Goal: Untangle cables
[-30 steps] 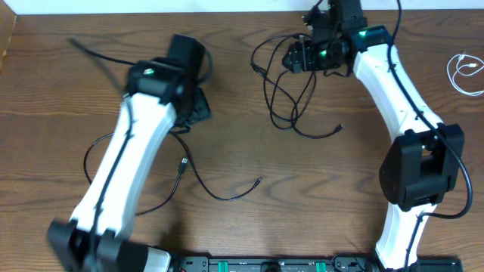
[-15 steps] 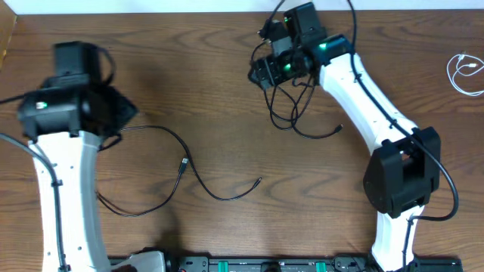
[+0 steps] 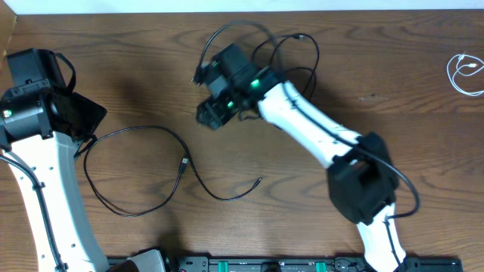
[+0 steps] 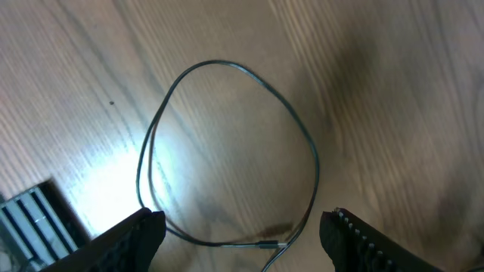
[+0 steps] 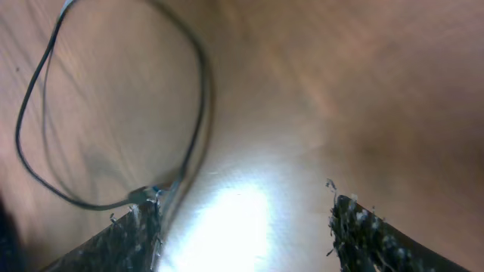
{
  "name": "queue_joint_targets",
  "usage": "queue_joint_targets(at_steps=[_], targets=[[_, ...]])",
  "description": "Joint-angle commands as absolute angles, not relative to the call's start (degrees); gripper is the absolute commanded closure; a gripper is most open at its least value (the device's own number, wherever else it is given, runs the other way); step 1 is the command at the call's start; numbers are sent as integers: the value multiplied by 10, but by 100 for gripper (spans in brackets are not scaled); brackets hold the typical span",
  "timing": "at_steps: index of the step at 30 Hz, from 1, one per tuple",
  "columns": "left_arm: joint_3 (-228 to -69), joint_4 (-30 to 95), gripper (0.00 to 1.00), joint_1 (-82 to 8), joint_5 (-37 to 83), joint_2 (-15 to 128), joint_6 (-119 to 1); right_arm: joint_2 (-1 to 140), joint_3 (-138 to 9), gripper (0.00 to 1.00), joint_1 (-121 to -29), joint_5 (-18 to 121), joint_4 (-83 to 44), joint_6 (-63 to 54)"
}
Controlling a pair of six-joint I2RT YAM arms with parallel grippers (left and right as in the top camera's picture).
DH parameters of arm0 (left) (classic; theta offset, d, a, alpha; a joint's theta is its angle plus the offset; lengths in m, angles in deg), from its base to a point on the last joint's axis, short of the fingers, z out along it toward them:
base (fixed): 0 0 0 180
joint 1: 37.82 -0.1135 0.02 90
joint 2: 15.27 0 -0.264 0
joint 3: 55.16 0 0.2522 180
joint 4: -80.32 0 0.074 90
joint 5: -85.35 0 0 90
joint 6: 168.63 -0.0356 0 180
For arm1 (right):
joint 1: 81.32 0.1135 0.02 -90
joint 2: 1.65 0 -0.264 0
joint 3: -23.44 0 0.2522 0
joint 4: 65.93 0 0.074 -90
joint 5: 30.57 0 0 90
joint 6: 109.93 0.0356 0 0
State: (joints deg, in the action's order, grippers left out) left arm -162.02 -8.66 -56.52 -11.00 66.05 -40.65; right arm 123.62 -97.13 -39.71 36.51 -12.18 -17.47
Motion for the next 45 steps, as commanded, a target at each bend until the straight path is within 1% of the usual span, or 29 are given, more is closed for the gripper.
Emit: queue_joint_targets(at_steps=[1,4,6,9,13,21,23,26,38,45], targets=[[-1624,-81,29,-568,-114,664,-398,1256,-978,31,-358,342,-121,-118],[-1624,-75,29,-568,-114,664,-397,1257,-978,31,-327,356,-121,-138],[-1624,-70,29,-568,-116,664,-397,1258,-978,29,-309,376,-118,-194],[-1624,-65,29,-568,-121,664,-398,1260,-978,25,-288,415,-103,-291],[-1624,-59,29,-568,-135,664,-400,1260,-977,25,-264,449,-89,-443],[-1624,-56,29,-571,-135,664,-407,1260,-948,24,-240,449,-81,-653],[-1624,-56,29,-571,-135,664,-407,1260,-939,21,-238,441,-77,-675],[-1624,-55,29,-571,-134,664,-406,1260,-920,17,-238,375,-81,-728],[-1624,-54,29,-571,-133,664,-407,1260,-843,15,-235,365,-230,-740],[-1624,-58,29,-571,-133,664,-406,1261,-830,24,-236,366,-270,-710]])
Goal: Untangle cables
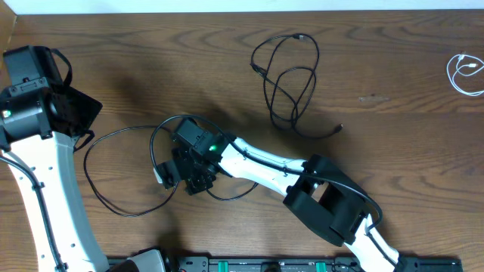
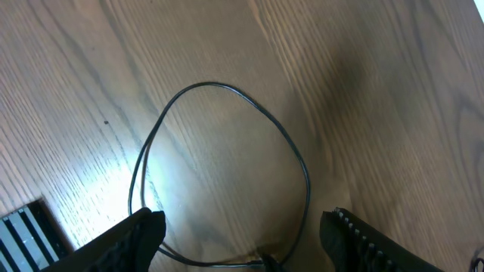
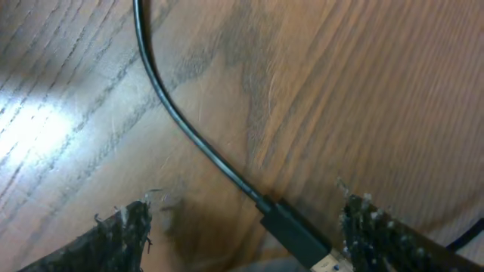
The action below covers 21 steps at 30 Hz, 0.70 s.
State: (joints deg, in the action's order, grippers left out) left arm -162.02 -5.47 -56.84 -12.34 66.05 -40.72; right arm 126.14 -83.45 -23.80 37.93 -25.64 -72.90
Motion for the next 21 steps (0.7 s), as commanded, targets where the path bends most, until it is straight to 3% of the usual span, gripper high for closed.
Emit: queue_joint_targets(at_steps=[1,9,11,14,17,21], targets=[[-1624,-58,29,-571,-133,664,-406,1265,-829,25,-236,366,-275,-705],[-1624,-58,29,-571,-133,664,-406,1304,-829,31,-238,364,-285,-681],[-1624,-58,29,-571,-133,664,-406,1304,-829,41,-239,364,-285,-666],[-1624,-58,29,-571,-133,664,-407,1304,-829,75,-240,374,-274,-651],[-1624,-58,29,-571,-133,664,-406,1301,-831,97,-240,411,-275,-624],[-1624,-54,29,-571,-133,664,-406,1288,-833,99,-240,456,-275,-593]])
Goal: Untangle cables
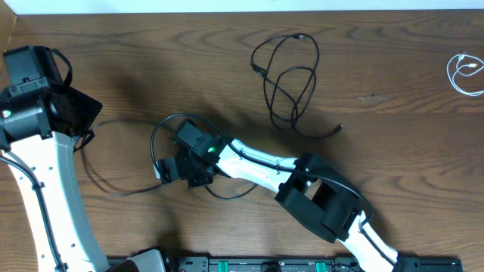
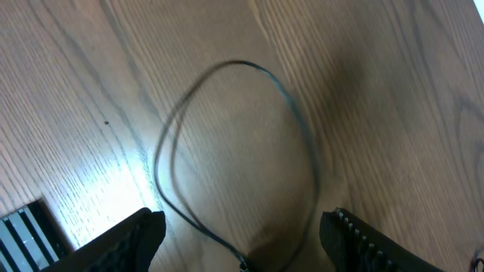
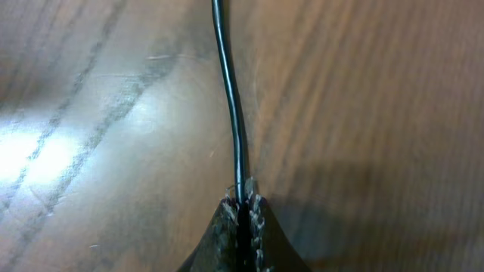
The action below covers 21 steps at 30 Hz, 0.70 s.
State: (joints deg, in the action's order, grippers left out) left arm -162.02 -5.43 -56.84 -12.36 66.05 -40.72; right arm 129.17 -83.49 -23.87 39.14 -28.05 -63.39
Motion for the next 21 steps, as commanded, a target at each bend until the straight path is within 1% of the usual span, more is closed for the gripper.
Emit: queue_joint_targets(at_steps=[1,4,9,10,11,16,21], targets=[[-1624,-52,29,-571,-133,664,-406,1279,-833,99,-240,465,-275,-582],[-1624,-50,29,-571,-133,664,-406,1238,-833,99,-240,490,-274,-534],[-1624,-49,29,-571,-133,664,-406,1144,-833,99,-251,472,-249,-465],[-1624,-49,29,-571,-133,664,-406,1132,-833,99,-254,457,-245,-458],[-1624,-49,29,-571,-133,664,-406,1111,-833,99,-258,402,-240,-450],[-1624,-49,29,-571,-133,664,-406,1101,-833,99,-268,232,-247,-420],[-1624,-49,29,-571,-133,664,-407,1104,-833,99,-282,209,-236,-365]])
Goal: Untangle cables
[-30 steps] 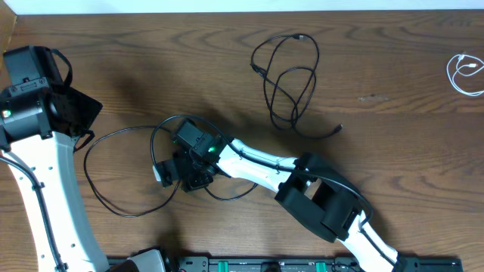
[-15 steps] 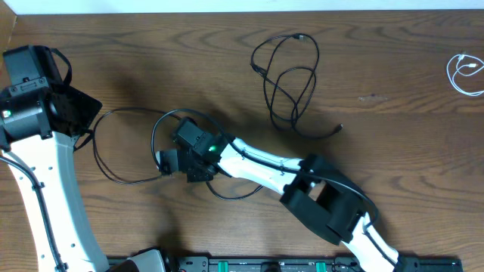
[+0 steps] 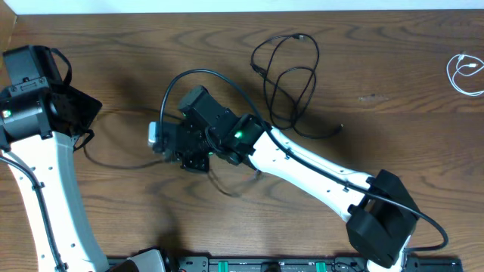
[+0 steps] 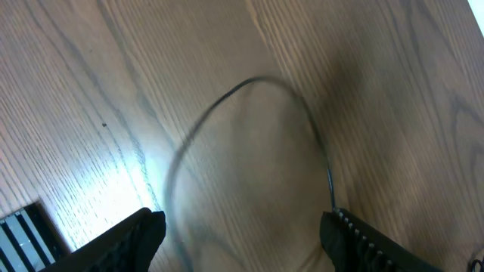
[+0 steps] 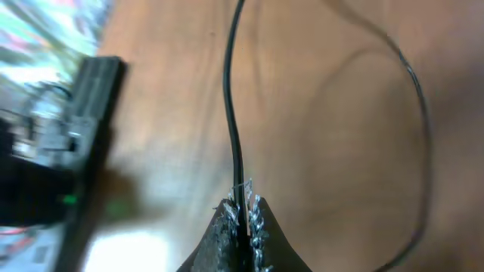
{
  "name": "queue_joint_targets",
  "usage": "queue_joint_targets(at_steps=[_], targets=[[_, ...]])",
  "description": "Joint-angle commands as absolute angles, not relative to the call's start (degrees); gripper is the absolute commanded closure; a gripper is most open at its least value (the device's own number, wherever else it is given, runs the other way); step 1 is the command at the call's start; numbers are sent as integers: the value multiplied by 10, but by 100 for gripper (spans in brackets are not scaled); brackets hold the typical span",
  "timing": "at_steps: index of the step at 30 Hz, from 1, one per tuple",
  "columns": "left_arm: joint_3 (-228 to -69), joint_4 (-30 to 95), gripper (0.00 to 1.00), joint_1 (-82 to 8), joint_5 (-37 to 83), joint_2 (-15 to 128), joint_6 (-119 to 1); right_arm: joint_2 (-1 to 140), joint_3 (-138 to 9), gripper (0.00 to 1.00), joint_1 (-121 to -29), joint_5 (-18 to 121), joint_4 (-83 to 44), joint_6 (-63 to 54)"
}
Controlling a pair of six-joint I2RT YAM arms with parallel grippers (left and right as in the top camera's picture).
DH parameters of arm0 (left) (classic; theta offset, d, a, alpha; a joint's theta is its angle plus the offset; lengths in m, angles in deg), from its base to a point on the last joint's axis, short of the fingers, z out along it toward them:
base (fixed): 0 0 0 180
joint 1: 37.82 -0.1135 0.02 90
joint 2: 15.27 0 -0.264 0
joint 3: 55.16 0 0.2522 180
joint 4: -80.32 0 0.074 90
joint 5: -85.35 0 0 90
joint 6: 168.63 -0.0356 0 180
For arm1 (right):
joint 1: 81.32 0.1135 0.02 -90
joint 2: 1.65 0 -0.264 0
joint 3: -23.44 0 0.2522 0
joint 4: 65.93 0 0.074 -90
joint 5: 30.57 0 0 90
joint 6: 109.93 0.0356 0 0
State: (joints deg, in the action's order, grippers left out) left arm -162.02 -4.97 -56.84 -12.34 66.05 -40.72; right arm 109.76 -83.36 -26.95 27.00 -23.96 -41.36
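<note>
My right gripper (image 5: 242, 205) is shut on a thin black cable (image 5: 233, 98), pinched between its fingertips. In the overhead view that gripper (image 3: 168, 142) hangs left of the table's middle. The held cable (image 3: 198, 72) arcs up over the arm, trails left toward my left arm and hangs down to a loose end (image 3: 227, 192). A second black cable (image 3: 291, 75) lies coiled at the top centre, apart from the first. My left gripper (image 4: 251, 234) stands open above the table, over a blurred loop of the held cable (image 4: 257, 81).
A small white cable (image 3: 464, 73) lies coiled at the far right edge. The left arm (image 3: 34, 106) stands along the table's left side. A black rail (image 3: 249, 264) runs along the front edge. The wooden table (image 3: 416, 143) lies bare on the right.
My right gripper, still shut on the black cable, now sits farther back and higher. The cable's loop has risen with it, and its left part has shifted under my left gripper.
My right gripper was open at the top centre beside the coiled cables. Then it stood open over the lower-left cable, near its plug. Then it was shut on that cable at the table. Now it holds the cable farther back, and the top coil lies on its own.
</note>
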Motion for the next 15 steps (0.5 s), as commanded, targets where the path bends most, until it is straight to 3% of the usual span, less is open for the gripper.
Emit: queue_joint_targets(at_steps=[1,5,11,15], targets=[[-1624,-49,29,-571,-133,664,-406,1104,-833,99,-286,211,-235,-360],[-1621,-49,29,-571,-133,664,-407,1104,-833,99,-353,314,-188,-300],[-1620,-48,29,-571,-133,664,-406,1105,-833,99,-420,485,-108,-302],[-1620,-45,29,-571,-133,664,-406,1106,-833,99,-449,450,-85,-325]])
